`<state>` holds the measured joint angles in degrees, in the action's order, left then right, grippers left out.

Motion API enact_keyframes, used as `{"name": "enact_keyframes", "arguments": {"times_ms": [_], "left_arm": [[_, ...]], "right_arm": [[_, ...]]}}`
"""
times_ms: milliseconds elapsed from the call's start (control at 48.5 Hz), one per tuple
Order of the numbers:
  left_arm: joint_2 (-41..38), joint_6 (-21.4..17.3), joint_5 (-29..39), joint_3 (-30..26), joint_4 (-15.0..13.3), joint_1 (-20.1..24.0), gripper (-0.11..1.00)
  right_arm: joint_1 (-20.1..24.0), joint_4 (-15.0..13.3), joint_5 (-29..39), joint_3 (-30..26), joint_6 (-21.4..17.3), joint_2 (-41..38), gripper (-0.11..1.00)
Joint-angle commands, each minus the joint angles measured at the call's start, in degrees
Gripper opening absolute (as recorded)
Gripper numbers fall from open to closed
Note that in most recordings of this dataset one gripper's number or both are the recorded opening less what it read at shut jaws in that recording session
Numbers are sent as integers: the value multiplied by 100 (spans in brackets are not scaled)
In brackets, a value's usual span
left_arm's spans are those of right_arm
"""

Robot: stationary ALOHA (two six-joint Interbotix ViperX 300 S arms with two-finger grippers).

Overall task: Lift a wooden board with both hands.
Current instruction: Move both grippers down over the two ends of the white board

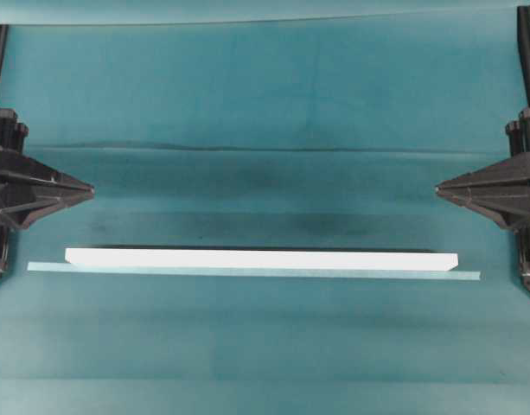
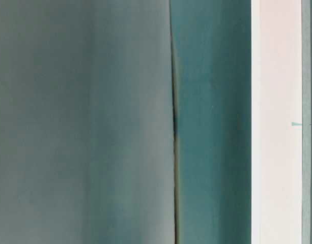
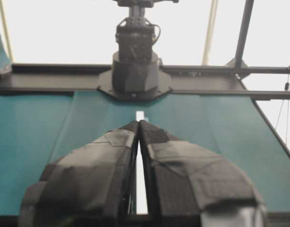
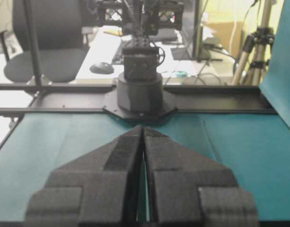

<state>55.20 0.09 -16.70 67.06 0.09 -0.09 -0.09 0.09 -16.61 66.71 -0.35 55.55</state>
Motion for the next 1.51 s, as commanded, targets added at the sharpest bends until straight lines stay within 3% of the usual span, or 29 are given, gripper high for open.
{"name": "enact_keyframes", "arguments": {"times_ms": [0, 62, 124, 309, 536, 908, 1093, 1279, 1485], "left_arm": [[-387, 229, 9, -299, 35, -97, 14], [-589, 378, 18, -448, 70, -97, 13], [-729, 527, 26, -571, 70, -97, 5], [-905, 765, 422, -782, 70, -105, -1], [-1187, 765, 2145, -1424, 79, -105, -1], [-2109, 782, 3981, -2391, 88, -202, -1], [-2637, 765, 4799, -2707, 88, -272, -1], [-2962, 703, 5353, -2909, 88, -272, -1], [-3111, 694, 5687, -3041, 88, -281, -1]], "right_arm": [[-79, 62, -18, -35, -62, -158, 10], [-123, 396, 211, -79, -105, -246, 11], [-132, 589, 527, -141, -193, -308, 2], [-149, 615, 1459, -413, -475, -360, 0], [-237, 615, 3138, -932, -1011, -835, 0], [-237, 615, 4236, -1819, -976, -1960, 0], [-229, 615, 5282, -2364, -984, -2558, 0], [-220, 606, 6258, -2997, -949, -3305, 0], [-193, 501, 7216, -3691, -650, -4078, 0]]}}
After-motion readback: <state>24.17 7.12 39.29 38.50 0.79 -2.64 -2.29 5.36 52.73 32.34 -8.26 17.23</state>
